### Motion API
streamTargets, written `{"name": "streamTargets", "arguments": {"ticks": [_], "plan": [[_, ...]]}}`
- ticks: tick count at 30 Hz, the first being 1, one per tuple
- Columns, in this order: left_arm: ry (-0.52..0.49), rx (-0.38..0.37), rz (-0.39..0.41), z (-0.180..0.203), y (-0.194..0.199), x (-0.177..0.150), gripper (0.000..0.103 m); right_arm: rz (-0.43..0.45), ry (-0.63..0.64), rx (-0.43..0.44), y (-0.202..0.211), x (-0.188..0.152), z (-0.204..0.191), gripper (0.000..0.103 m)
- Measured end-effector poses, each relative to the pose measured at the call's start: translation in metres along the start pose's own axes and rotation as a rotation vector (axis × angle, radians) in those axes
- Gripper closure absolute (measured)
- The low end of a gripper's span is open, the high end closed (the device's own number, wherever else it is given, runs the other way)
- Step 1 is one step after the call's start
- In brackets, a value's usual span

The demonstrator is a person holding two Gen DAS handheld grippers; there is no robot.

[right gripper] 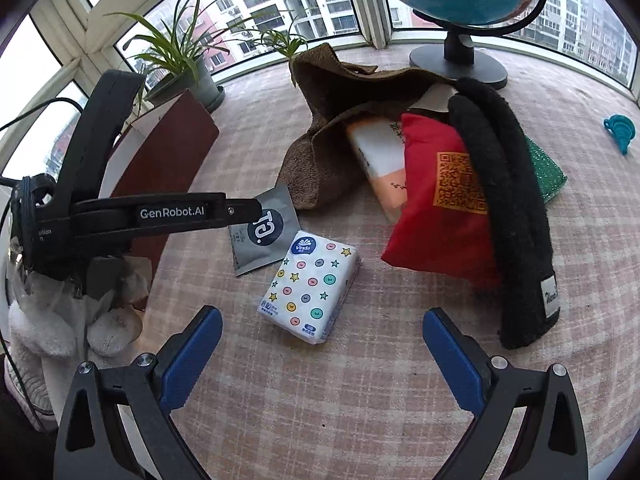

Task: Organize soft objects
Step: 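Grasp the grey Tg packet with the left tool while the right tool grasps the Vinda tissue pack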

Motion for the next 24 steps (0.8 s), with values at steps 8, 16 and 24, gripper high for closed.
{"name": "streamTargets", "arguments": {"ticks": [8,16,24], "plan": [[0.021,-0.029,-0.053,-0.007,-0.019,0.000,0.044,-0.022,0.008,-0.049,-0.026,0.004,-0.013,0.004],[0.075,-0.051,-0.046,-0.016,-0.020,0.003,0.044,-0.061,-0.003,-0.090,-0.047,0.006,-0.021,0.004],[0.136,-0.128,-0.089,-0.026,-0.027,0.000,0.030,-0.084,0.009,-0.135,-0.058,0.003,-0.026,0.004]]}}
Point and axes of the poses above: each gripper's, at about its wrist camera, not at the fingertips, and y roughly against the way its jaws point, z to its right, x to its top, the point moved 3 cm from there along -y, roughly the way its jaws point, and after that the axes turned 11 degrees about z, right-handed, at the moved point
